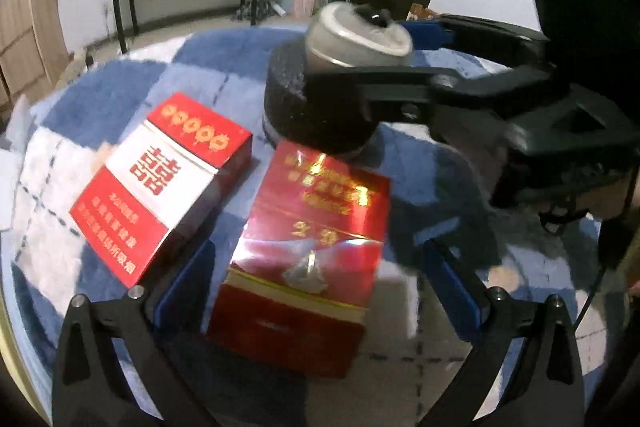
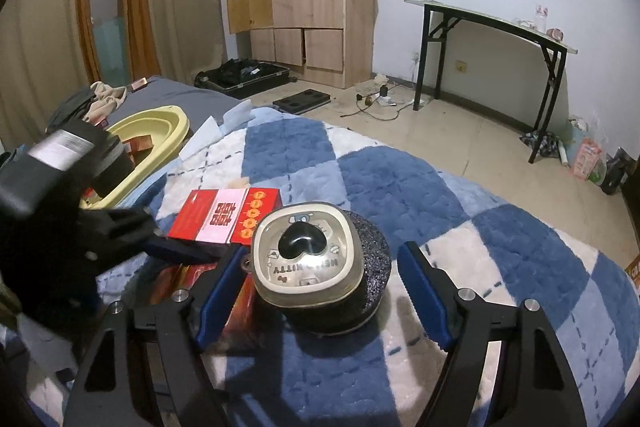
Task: Organize rigid objects
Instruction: 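Grasp the red gold-printed pack with the left tool while the right tool grasps the silver canister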
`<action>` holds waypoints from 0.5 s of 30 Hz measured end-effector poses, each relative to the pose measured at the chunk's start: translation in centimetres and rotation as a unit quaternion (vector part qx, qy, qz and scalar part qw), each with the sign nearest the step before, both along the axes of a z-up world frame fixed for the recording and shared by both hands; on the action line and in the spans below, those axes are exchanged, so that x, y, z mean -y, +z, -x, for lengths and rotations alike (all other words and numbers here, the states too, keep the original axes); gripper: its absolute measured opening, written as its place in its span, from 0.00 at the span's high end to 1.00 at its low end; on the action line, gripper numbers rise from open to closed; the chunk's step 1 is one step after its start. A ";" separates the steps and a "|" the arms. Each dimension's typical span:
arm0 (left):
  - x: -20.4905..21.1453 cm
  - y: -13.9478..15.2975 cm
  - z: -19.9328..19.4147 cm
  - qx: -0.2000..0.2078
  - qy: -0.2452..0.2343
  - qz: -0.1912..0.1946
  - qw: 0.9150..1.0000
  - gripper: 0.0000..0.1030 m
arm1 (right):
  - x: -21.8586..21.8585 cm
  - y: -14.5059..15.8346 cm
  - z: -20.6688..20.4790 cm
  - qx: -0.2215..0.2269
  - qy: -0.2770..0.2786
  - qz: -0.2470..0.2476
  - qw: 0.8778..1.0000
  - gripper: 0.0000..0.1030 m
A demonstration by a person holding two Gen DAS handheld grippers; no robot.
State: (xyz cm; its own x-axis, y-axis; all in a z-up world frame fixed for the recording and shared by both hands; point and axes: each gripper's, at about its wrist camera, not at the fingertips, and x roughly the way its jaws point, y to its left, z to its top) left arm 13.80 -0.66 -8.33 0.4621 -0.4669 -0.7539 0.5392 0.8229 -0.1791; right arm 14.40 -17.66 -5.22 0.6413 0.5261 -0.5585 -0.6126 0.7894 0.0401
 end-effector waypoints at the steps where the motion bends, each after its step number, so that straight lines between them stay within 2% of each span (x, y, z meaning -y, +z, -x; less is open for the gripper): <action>1: -0.1 0.1 0.2 -0.003 -0.001 0.014 1.000 0.02 | 0.0 0.1 0.0 0.001 0.003 0.001 1.000 0.30; 2: -0.1 0.2 0.3 -0.003 0.000 0.020 1.000 0.04 | 0.0 0.1 0.0 0.001 0.007 0.002 1.000 0.31; 3: -0.3 0.3 0.7 0.001 0.004 0.017 1.000 0.13 | 0.0 0.2 0.1 0.003 0.009 0.004 1.000 0.33; 4: -0.3 0.2 0.9 0.005 0.018 0.001 1.000 0.26 | -0.1 0.2 0.2 0.006 0.012 0.007 1.000 0.40; 5: -0.3 0.3 1.0 0.007 0.029 -0.009 1.000 0.33 | -0.1 0.3 0.2 0.006 0.020 0.006 1.000 0.47; 6: -0.6 0.4 1.0 0.008 0.039 -0.008 0.999 0.37 | -0.1 0.3 0.3 0.007 0.026 0.005 1.000 0.47; 9: -1.4 0.9 1.3 -0.001 0.052 0.011 0.999 0.40 | -0.2 0.4 0.4 0.005 0.024 0.008 1.000 0.47; 15: -2.8 3.3 2.6 0.030 0.075 -0.004 0.997 0.41 | 0.3 0.9 1.5 0.005 0.003 -0.001 1.000 0.47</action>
State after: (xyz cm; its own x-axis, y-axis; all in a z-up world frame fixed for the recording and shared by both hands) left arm 11.16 2.16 -5.06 0.5713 -0.3832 -0.7258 0.4189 0.8966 -0.1437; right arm 12.92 -17.99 -4.35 0.6433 0.5314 -0.5511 -0.6175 0.7857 0.0368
